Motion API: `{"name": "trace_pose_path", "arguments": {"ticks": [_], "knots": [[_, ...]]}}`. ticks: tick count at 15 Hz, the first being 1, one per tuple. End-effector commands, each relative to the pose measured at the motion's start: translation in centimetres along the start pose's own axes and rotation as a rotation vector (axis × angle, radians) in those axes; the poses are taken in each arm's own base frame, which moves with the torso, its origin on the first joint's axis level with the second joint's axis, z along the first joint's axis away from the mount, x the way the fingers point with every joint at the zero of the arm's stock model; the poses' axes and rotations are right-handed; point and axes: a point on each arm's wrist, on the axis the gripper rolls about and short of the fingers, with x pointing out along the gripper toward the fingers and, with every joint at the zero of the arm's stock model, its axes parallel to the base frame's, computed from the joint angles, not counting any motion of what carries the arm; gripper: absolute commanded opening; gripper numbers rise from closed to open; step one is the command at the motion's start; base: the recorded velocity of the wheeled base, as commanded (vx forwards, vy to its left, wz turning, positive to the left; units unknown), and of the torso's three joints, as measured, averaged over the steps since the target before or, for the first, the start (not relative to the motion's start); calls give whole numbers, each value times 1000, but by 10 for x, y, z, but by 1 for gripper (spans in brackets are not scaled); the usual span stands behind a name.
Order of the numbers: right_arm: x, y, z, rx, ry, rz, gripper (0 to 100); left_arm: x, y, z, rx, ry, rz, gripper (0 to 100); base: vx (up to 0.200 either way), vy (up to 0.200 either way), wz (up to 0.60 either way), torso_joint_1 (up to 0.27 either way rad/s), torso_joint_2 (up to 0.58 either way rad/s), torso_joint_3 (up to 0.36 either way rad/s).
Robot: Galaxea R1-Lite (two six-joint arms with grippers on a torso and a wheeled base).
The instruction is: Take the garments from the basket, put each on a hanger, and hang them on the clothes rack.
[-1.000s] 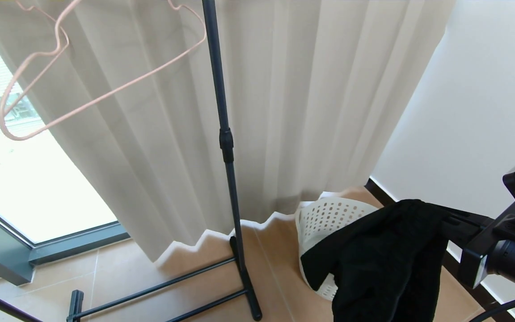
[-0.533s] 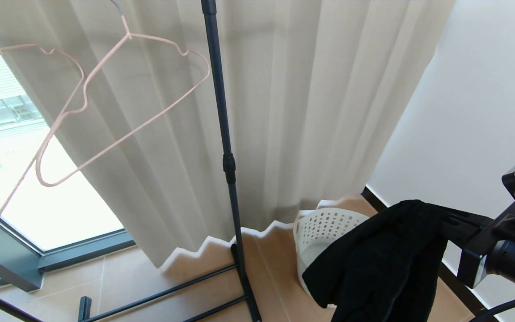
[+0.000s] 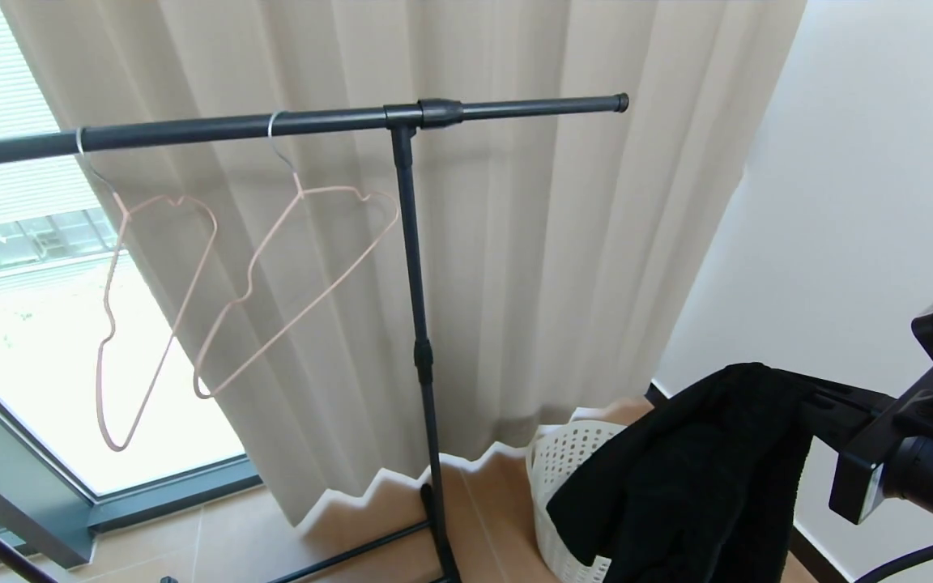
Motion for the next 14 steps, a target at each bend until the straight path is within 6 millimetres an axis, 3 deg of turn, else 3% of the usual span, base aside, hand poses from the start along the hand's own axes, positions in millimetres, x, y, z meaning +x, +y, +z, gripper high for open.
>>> {"name": "trace_pose_path", "arguments": {"ticks": [1, 6, 14], "knots": [[0, 0, 0, 0, -2, 0, 0, 0, 0, 0, 0, 1, 0, 100, 0, 0, 0, 246, -574, -154], [0, 0, -1, -2, 1, 0, 0, 0, 0, 0, 0, 1, 1, 100, 0, 0, 0, 251, -577, -204], [0, 0, -1, -2, 3, -1, 0, 0, 0, 0, -2, 1, 6, 100, 0, 0, 0, 176, -384, -207]]}}
